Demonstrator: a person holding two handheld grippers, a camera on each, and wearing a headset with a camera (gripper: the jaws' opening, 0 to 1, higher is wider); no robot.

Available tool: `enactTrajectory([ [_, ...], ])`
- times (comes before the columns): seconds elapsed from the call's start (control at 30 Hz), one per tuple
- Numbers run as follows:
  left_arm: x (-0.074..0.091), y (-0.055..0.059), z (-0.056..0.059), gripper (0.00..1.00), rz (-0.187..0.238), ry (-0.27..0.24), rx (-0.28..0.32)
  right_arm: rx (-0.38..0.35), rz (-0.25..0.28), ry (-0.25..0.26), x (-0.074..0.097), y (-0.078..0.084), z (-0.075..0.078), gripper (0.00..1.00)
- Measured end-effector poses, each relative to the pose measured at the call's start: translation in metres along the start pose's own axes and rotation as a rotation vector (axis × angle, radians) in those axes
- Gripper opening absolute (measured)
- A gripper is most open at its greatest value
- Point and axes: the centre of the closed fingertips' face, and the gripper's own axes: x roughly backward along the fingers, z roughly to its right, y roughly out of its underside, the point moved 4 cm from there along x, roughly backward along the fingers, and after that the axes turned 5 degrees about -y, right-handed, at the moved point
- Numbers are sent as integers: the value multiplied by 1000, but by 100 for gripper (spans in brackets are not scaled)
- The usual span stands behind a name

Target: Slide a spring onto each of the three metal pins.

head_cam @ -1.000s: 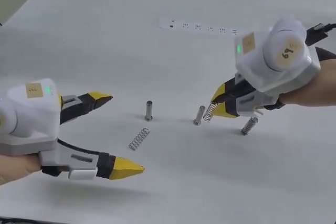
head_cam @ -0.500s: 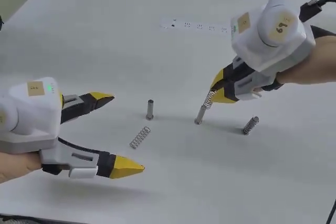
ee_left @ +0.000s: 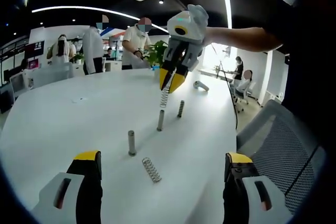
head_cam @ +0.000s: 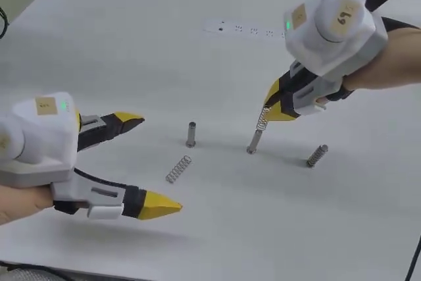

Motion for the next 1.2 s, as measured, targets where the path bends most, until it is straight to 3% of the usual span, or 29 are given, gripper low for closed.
enactTrajectory([
  [1.2, 1, 2, -3, 91, -7, -3, 11, -25, -20, -28, -20, 10, 2, 7],
])
